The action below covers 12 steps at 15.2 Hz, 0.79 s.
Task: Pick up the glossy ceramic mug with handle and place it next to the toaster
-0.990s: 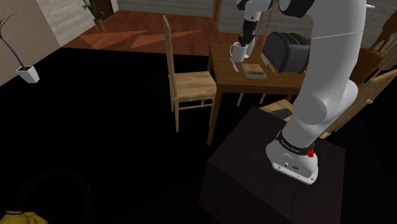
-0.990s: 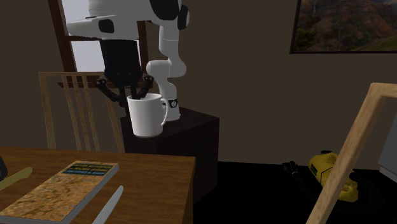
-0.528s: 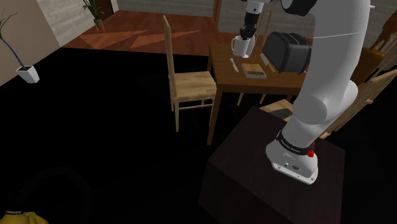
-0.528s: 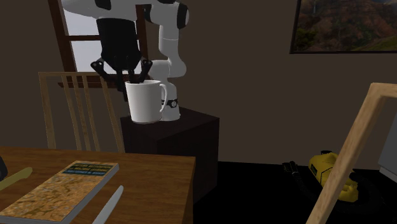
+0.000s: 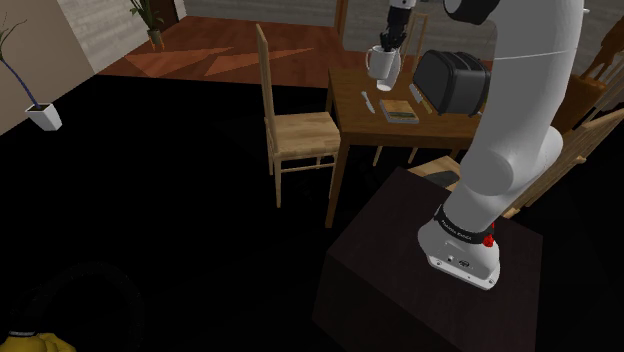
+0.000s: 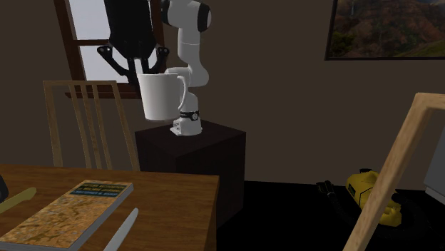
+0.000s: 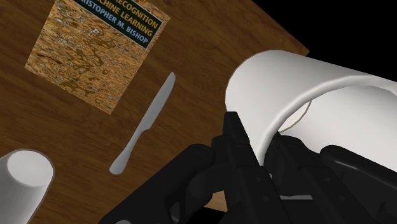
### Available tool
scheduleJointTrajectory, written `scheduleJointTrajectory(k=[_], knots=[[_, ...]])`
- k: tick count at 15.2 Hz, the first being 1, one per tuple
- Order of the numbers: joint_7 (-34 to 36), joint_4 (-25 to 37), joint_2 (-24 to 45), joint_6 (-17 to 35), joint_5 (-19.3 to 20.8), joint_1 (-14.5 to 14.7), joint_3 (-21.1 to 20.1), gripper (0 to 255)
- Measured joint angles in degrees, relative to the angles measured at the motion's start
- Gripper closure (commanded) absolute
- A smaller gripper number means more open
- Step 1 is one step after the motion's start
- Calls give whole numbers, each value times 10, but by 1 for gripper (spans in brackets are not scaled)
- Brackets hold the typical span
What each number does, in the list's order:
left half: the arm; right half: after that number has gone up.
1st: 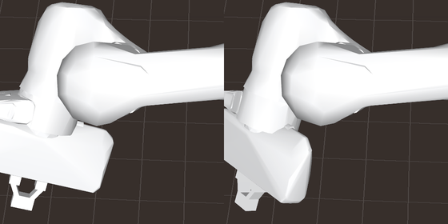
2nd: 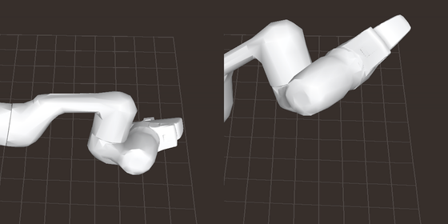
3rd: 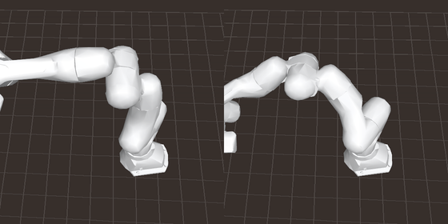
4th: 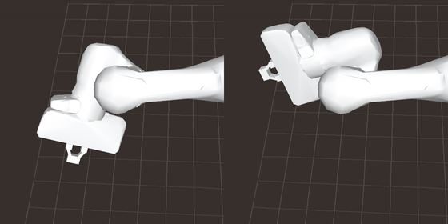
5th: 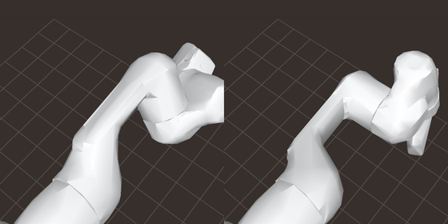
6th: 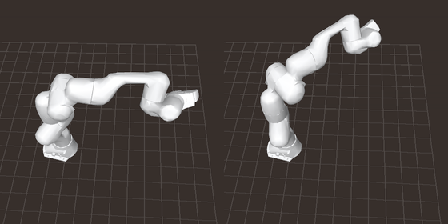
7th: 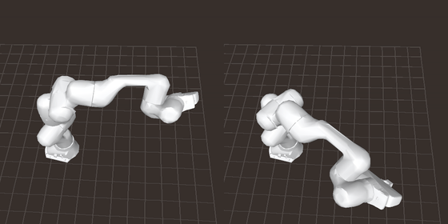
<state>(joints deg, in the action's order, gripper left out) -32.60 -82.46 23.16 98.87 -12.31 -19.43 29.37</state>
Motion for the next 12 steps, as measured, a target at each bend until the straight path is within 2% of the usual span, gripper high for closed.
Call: scheduleJointTrajectory(k=[12], knots=[[5, 108, 9, -98, -2, -15, 2, 255]])
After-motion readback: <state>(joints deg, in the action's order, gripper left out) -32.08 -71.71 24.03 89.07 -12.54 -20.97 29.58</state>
